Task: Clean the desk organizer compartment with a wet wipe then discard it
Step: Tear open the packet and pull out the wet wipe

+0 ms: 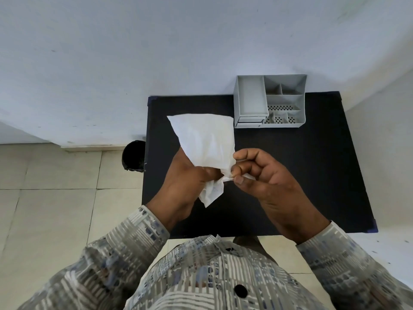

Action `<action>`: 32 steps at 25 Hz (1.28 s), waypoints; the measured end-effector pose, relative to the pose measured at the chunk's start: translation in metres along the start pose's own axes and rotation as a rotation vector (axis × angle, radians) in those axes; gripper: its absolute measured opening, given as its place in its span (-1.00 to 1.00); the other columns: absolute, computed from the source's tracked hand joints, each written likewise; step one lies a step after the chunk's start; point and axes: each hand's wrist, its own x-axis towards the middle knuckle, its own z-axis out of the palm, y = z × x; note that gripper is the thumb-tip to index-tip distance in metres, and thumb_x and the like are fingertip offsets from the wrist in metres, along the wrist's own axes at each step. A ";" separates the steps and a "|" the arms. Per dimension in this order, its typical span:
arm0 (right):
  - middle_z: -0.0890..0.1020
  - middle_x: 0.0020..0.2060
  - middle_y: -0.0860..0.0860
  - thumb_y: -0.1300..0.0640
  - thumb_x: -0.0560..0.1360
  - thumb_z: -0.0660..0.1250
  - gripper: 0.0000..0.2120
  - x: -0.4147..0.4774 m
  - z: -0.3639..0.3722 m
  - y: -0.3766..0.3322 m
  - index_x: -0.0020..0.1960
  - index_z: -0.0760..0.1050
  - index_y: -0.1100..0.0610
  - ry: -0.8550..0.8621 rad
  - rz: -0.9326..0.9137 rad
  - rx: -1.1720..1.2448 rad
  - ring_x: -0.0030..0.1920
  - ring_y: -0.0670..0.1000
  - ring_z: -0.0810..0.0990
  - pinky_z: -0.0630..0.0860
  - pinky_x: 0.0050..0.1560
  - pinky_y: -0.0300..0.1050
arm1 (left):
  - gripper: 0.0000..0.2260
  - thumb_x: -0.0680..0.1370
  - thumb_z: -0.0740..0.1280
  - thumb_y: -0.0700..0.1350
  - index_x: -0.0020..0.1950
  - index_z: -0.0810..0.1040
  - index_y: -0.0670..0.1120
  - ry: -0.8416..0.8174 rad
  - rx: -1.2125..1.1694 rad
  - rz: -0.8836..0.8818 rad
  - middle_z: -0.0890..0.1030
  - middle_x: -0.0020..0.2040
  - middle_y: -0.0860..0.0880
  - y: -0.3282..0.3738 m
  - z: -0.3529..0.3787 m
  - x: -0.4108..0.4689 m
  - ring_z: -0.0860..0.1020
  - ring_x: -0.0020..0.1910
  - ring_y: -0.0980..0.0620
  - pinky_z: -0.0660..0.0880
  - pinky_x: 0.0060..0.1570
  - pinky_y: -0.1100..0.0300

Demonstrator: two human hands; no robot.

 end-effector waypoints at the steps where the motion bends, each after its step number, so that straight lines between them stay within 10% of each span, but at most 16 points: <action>1: 0.67 -0.15 0.03 0.36 0.52 0.41 -0.64 -0.002 -0.001 -0.002 0.29 0.53 0.16 -0.023 -0.002 0.086 0.02 -0.02 0.67 0.58 0.20 -0.14 | -0.67 0.52 0.41 -0.50 0.17 0.63 -0.16 -0.015 -0.085 -0.072 0.71 -0.06 -0.09 -0.004 -0.001 0.004 0.74 -0.10 0.11 0.63 -0.19 0.31; 4: 0.66 -0.15 0.07 0.31 0.45 0.44 -0.63 -0.009 -0.002 -0.017 0.25 0.58 0.15 -0.112 -0.040 0.176 0.03 0.03 0.66 0.60 0.18 -0.15 | -0.55 0.49 0.38 -0.52 0.29 0.65 -0.13 0.011 -0.264 -0.258 0.75 0.19 -0.18 -0.015 -0.015 0.011 0.73 0.14 -0.16 0.71 0.00 -0.05; 10: 0.69 0.09 -0.18 0.13 0.54 0.49 -0.80 0.008 0.000 -0.010 0.15 0.65 -0.04 0.128 -0.350 -0.743 0.22 -0.10 0.63 0.55 0.30 -0.07 | -0.58 0.52 0.43 -0.41 0.35 0.65 -0.13 -0.073 -0.356 -0.266 0.75 0.23 -0.17 -0.021 -0.022 0.008 0.71 0.24 -0.25 0.67 0.18 -0.22; 17: 0.58 0.43 0.12 0.12 0.47 0.41 -0.90 0.022 0.008 0.024 -0.10 0.71 -0.01 0.046 -0.558 -1.366 0.43 0.20 0.51 0.41 0.42 0.32 | -0.70 0.70 0.34 -0.07 0.41 0.61 -0.11 -0.068 -0.515 -0.308 0.75 0.27 -0.18 -0.013 -0.015 0.005 0.72 0.24 -0.25 0.65 0.23 -0.26; 25: 0.23 0.66 0.16 0.10 0.44 0.50 -0.44 0.028 0.011 0.037 0.42 0.48 -0.04 -0.167 -0.500 -1.446 0.58 0.18 0.34 0.28 0.57 0.26 | -0.58 0.76 0.12 0.12 0.42 0.58 -0.10 -0.011 -0.628 -0.495 0.77 0.20 -0.21 -0.024 -0.017 0.006 0.76 0.09 -0.26 0.72 -0.12 -0.16; 32: 0.49 0.52 -0.08 0.26 0.66 0.26 -0.56 0.023 0.019 0.015 0.52 0.47 0.08 -0.008 -0.283 -0.783 0.43 -0.29 0.42 0.24 0.54 -0.37 | -0.17 0.50 0.15 0.58 0.47 0.61 0.00 -0.055 -0.558 -0.384 0.68 0.39 -0.19 -0.038 -0.027 0.016 0.61 0.39 -0.30 0.46 0.39 -0.37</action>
